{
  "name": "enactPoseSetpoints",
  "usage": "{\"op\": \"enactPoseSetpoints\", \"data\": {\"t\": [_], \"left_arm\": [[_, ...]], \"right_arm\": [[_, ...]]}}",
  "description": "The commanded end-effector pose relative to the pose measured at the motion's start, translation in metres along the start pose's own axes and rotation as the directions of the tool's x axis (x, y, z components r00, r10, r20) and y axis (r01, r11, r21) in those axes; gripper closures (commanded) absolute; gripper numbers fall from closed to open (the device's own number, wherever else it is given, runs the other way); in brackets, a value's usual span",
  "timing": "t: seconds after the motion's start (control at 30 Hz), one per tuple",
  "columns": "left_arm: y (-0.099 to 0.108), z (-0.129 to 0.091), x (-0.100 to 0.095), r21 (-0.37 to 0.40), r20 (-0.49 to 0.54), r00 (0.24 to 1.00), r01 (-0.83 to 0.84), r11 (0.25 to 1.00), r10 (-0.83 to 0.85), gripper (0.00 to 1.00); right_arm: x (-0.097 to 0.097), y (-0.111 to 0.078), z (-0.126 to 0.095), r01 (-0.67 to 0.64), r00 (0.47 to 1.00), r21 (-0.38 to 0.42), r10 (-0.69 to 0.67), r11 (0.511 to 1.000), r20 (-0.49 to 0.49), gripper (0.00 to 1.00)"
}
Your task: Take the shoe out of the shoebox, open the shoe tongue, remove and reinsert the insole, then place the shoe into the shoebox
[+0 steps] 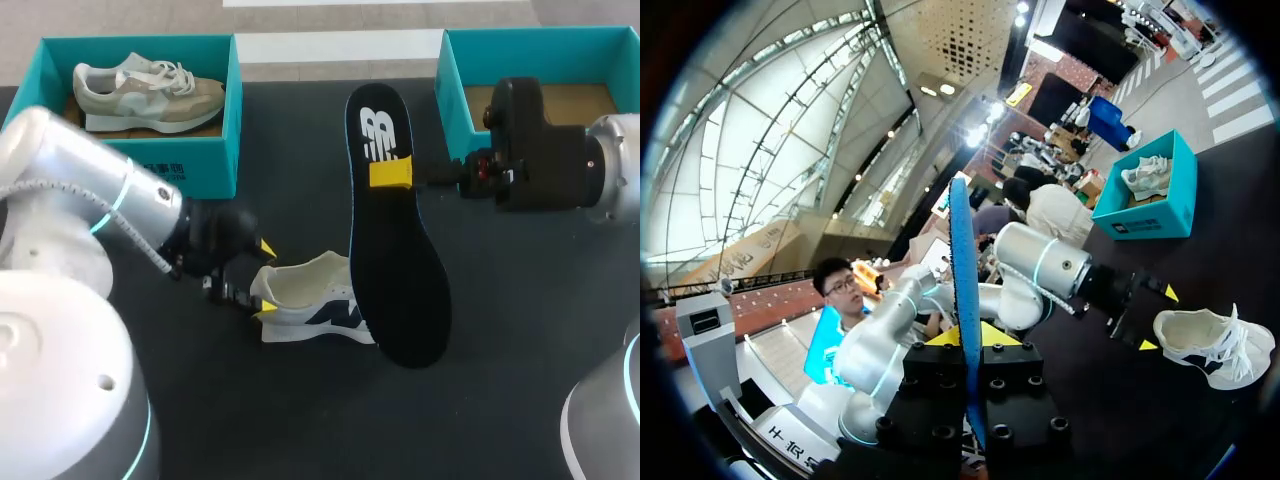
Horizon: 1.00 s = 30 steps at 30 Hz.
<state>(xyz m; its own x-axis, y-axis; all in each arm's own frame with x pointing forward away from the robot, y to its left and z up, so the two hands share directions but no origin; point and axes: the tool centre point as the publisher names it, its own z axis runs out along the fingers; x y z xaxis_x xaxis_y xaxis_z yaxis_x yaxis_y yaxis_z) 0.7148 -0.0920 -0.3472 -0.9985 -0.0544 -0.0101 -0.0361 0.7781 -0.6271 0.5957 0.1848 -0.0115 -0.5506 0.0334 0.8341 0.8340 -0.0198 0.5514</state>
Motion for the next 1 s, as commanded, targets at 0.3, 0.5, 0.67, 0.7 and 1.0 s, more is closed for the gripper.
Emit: {"op": "enactPoseSetpoints", "data": {"t": [0.3,0.5,0.67,0.7,1.0], "left_arm": [[-0.012,-0.016,0.000,-0.308,-0.003,1.000,0.016,0.951,-0.017,0.00],[-0.014,-0.018,0.001,-0.338,-0.025,1.000,-0.006,0.941,-0.002,0.00],[-0.018,-0.018,-0.005,-0.426,-0.112,0.994,-0.062,0.903,0.016,0.00],[-0.019,-0.019,-0.006,-0.453,-0.104,0.994,-0.069,0.889,0.024,0.00],[-0.031,-0.019,-0.003,-0.587,-0.092,0.992,-0.124,0.800,0.086,0.00]], "right_arm": [[0.005,-0.002,0.004,-0.001,1.000,-0.009,0.001,1.000,0.008,1.00],[0.005,-0.002,0.004,-0.001,1.000,-0.009,0.001,1.000,0.008,1.00],[0.005,-0.002,0.004,-0.001,1.000,-0.009,0.001,1.000,0.008,1.00],[0.005,-0.002,0.004,-0.001,1.000,-0.009,0.001,1.000,0.008,1.00],[0.005,-0.002,0.004,-0.001,1.000,-0.009,0.001,1.000,0.008,1.00]]}}
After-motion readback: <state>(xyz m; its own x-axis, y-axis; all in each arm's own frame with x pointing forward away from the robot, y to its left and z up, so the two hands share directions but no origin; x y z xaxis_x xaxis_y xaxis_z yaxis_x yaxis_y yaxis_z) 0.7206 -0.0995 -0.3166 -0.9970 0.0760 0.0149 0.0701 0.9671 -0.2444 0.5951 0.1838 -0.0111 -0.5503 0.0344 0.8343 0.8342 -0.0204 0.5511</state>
